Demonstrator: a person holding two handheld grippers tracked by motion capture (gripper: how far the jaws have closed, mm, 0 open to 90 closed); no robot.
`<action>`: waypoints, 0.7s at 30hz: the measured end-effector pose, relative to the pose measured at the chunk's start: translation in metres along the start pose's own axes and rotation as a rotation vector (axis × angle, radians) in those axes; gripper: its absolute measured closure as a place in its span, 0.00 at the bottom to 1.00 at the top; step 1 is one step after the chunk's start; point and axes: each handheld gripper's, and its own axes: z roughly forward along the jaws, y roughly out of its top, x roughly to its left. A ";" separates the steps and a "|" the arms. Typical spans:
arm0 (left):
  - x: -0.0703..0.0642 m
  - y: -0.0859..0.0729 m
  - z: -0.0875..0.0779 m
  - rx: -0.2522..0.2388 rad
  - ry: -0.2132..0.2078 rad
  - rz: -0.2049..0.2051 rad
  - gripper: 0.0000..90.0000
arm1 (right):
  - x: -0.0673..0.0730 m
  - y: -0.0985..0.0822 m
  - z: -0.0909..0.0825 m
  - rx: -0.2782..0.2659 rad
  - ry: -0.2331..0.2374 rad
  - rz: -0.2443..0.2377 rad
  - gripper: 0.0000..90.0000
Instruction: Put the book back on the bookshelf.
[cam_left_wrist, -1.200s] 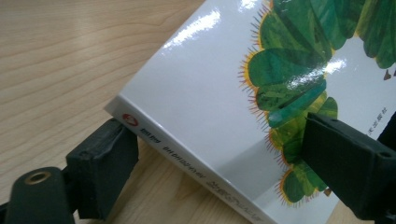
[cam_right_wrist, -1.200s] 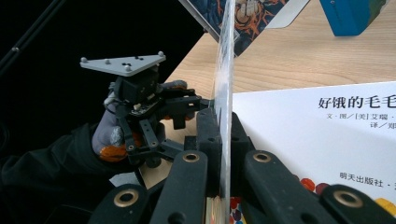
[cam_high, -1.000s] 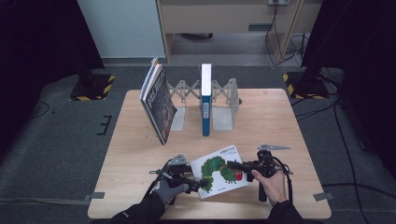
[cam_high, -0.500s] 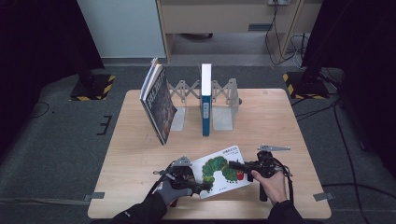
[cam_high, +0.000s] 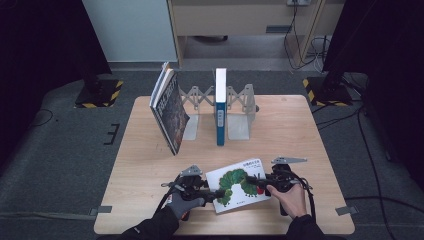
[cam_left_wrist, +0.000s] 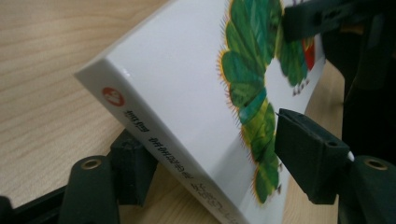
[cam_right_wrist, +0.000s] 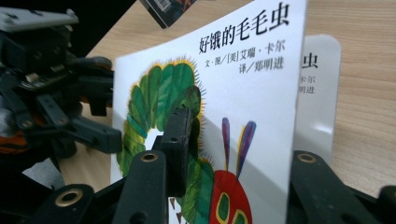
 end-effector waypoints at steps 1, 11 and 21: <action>0.000 0.001 -0.001 -0.002 0.001 0.000 0.38 | 0.000 0.000 0.000 0.003 -0.002 -0.001 0.69; -0.001 0.004 -0.003 -0.013 -0.011 -0.001 0.46 | -0.002 -0.001 0.001 0.015 -0.013 -0.011 0.66; -0.001 0.005 0.003 -0.019 -0.025 -0.004 0.47 | -0.001 -0.001 0.003 0.020 0.013 -0.020 0.66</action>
